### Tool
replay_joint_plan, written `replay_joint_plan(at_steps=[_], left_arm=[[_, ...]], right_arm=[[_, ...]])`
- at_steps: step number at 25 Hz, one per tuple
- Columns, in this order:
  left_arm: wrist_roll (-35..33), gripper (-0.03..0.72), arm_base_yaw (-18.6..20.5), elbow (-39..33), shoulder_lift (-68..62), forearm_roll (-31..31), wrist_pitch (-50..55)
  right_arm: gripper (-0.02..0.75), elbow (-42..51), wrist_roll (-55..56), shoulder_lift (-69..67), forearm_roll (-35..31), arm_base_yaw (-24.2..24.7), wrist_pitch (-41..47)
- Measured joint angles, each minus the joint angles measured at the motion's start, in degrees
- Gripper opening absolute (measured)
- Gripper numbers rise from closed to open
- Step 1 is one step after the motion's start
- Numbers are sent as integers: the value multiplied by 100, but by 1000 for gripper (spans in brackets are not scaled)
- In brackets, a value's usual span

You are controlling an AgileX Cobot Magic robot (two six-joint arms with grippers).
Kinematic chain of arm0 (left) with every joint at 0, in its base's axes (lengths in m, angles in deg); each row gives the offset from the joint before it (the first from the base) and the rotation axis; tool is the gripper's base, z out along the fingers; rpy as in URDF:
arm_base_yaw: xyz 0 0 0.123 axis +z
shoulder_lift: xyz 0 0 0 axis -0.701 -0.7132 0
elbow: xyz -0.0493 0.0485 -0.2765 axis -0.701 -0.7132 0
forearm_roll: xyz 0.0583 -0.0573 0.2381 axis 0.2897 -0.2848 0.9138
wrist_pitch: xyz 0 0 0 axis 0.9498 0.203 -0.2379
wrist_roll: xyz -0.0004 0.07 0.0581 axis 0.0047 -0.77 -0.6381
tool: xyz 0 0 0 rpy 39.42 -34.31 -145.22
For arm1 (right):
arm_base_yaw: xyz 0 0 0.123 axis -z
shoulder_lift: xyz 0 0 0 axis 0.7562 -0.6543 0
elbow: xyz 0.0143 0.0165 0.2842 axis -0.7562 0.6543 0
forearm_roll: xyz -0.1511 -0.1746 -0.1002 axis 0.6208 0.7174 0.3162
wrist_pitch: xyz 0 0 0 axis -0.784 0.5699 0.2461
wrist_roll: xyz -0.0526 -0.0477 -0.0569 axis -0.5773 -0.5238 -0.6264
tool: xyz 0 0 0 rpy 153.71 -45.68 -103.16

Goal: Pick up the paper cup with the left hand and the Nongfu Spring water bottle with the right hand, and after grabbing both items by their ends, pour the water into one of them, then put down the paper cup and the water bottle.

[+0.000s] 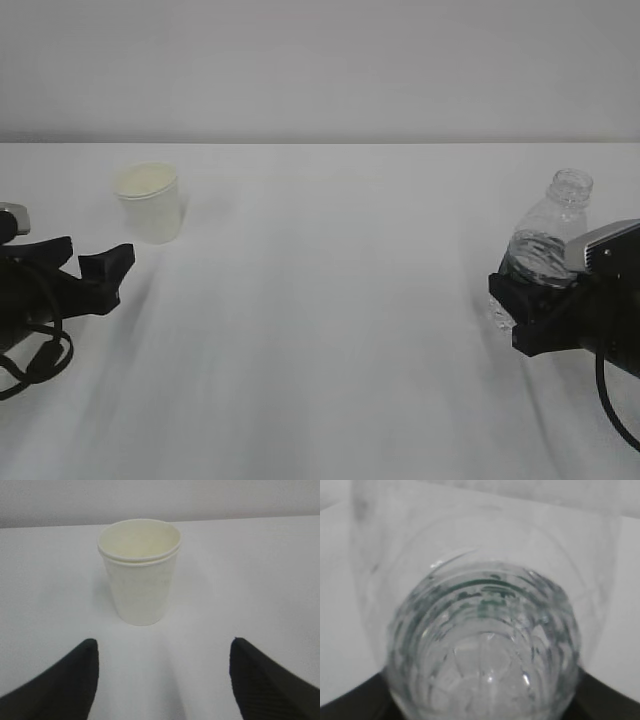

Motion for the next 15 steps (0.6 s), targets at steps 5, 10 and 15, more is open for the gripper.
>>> replay_joint_plan(at_steps=[5, 10, 15], left_arm=[[0, 592, 0, 226, -244, 0, 0], [0, 591, 131, 491, -419, 270, 0], [0, 588, 567, 666, -432, 718, 0]], right_arm=[[445, 0, 0, 0, 0, 0, 0], [445, 0, 0, 0, 0, 0, 0], [445, 0, 0, 0, 0, 0, 0]])
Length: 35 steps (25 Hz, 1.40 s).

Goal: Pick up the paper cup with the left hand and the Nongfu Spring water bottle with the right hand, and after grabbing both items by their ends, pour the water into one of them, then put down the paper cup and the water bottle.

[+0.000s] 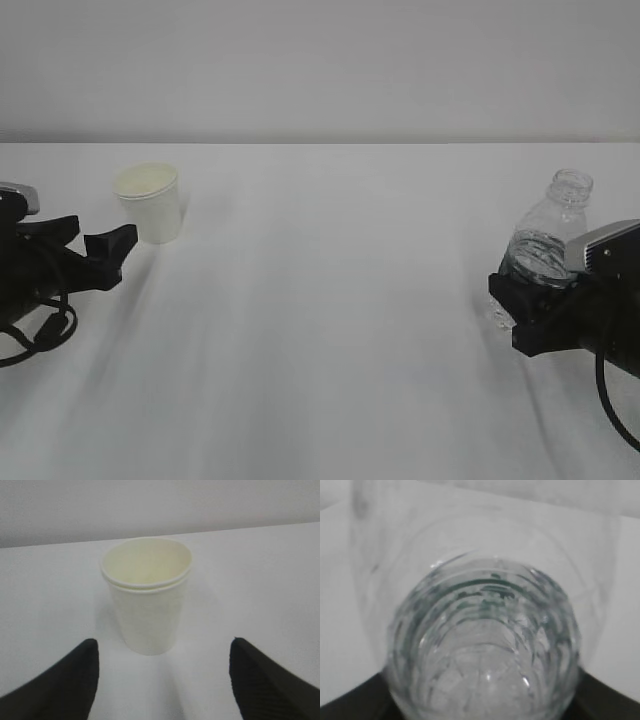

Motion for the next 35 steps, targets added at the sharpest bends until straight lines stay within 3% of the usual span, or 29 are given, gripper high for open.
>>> replay_joint_plan(at_steps=[4, 10, 35], left_arm=[[60, 587, 303, 140, 0, 443, 15], [77, 587, 378, 398, -57, 787, 331], [441, 587, 382, 1485, -1142, 1020, 208]], right_arm=[[445, 0, 0, 0, 0, 0, 0], [445, 0, 0, 0, 0, 0, 0], [445, 0, 0, 0, 0, 0, 3]])
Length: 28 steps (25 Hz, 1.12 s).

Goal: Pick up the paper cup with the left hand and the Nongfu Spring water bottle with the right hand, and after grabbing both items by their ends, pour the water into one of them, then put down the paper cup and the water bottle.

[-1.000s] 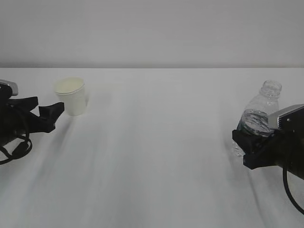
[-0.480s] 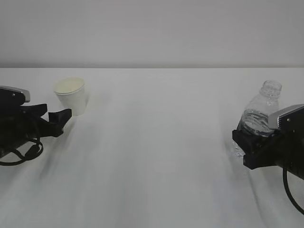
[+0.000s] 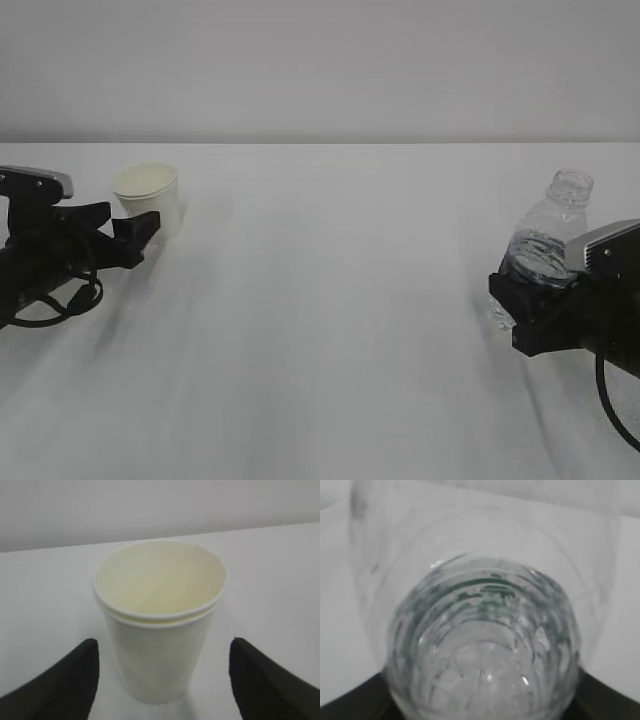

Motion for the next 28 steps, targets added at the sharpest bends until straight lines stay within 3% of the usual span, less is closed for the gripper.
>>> replay_joint_plan(at_steps=[28], left_arm=[[286, 587, 10, 921, -511, 408, 242]], right_arm=[[445, 0, 0, 0, 0, 0, 9]])
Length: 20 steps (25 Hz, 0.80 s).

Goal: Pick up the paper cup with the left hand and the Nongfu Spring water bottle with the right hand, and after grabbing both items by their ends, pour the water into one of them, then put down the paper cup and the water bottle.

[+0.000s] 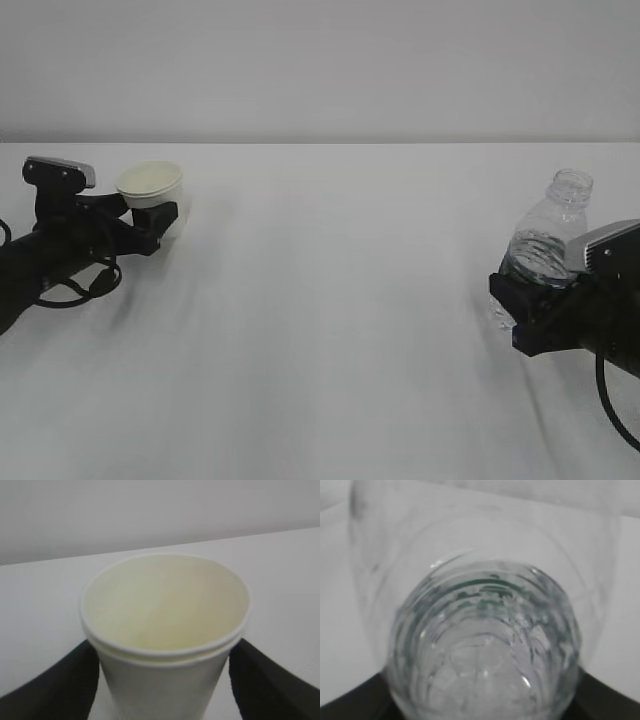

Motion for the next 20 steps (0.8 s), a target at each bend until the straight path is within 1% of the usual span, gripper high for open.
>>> replay_joint_plan(at_steps=[5, 10, 20], left_arm=[[134, 587, 0, 291, -61, 131, 116], [210, 588, -23, 411, -206, 223, 212], [282, 614, -65, 411, -274, -55, 221]], right_arm=[[445, 0, 0, 0, 0, 0, 0], [445, 0, 0, 0, 0, 0, 0], [445, 0, 0, 0, 0, 0, 0]])
